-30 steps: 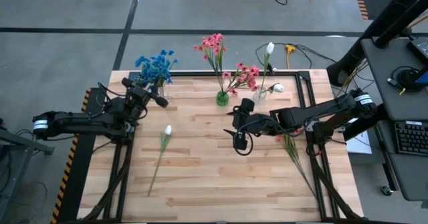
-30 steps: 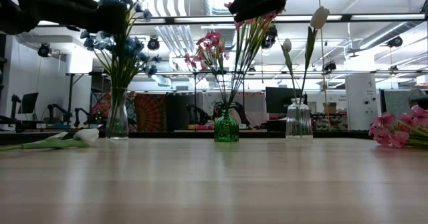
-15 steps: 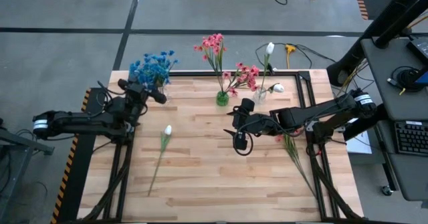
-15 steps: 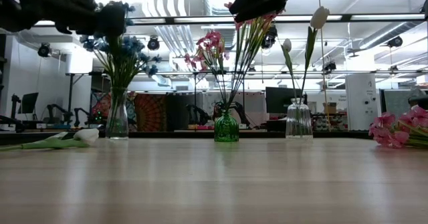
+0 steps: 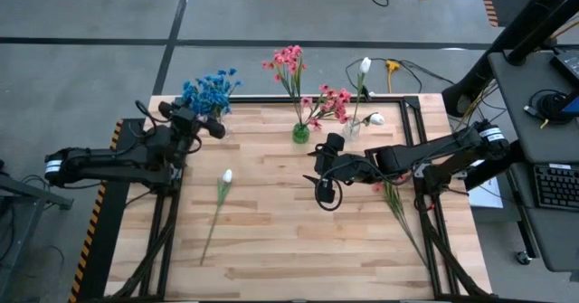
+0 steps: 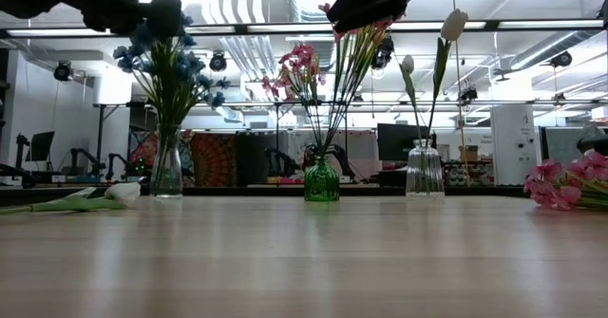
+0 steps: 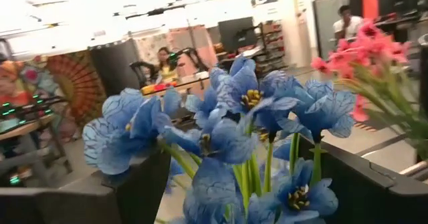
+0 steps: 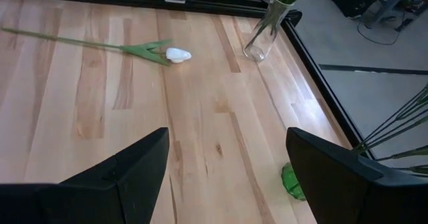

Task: Sort flowers into vase by color
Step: Put the blue flowers into the left transparent vase

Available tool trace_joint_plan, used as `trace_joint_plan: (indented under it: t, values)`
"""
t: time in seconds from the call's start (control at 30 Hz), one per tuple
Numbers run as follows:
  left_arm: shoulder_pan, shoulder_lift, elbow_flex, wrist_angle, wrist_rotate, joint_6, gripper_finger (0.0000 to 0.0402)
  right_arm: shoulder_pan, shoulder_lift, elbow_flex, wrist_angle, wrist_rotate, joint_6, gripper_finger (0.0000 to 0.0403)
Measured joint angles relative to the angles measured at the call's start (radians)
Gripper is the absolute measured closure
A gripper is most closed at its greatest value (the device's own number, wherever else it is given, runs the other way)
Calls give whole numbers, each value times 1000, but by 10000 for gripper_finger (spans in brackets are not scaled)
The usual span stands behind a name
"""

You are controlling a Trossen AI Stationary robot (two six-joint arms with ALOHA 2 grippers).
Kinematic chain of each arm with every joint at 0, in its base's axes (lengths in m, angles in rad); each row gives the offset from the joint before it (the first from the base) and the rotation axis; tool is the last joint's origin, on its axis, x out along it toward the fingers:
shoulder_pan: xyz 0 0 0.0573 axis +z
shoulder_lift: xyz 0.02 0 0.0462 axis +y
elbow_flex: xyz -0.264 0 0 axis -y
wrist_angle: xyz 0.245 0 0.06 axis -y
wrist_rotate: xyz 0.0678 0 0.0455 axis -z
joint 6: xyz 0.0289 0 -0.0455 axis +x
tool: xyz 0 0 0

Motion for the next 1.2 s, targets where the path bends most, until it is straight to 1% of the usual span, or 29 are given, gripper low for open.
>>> trace_joint_plan:
  t: [0.1,0.27,0.37,0.47,0.63,0.7,0.77,0.93,1.1,1.2]
  values:
    - [0,-1,30,-32,-48,5,97,0,0,0,0,0,0,110]
    - [-9,3,83,-99,-52,-12,97,0,0,0,-1,0,0,110]
    - [-13,3,121,-188,-52,-81,97,0,0,0,-1,0,0,110]
    - [-13,3,170,-350,-52,-205,97,0,0,0,-2,0,0,110]
    - [-13,34,282,-734,-70,-460,97,0,0,0,-6,0,0,110]
    - [-13,58,323,-854,-70,-545,97,0,0,0,-6,0,0,110]
    - [-13,82,359,-931,-70,-590,97,0,0,0,-7,0,0,110]
    - [-13,125,445,-1065,-60,-654,97,0,0,0,-7,0,0,110]
    - [-13,149,534,-1202,55,-765,97,0,0,0,-7,0,0,110]
    - [-13,163,572,-1315,64,-859,97,0,0,0,-8,0,-1,110]
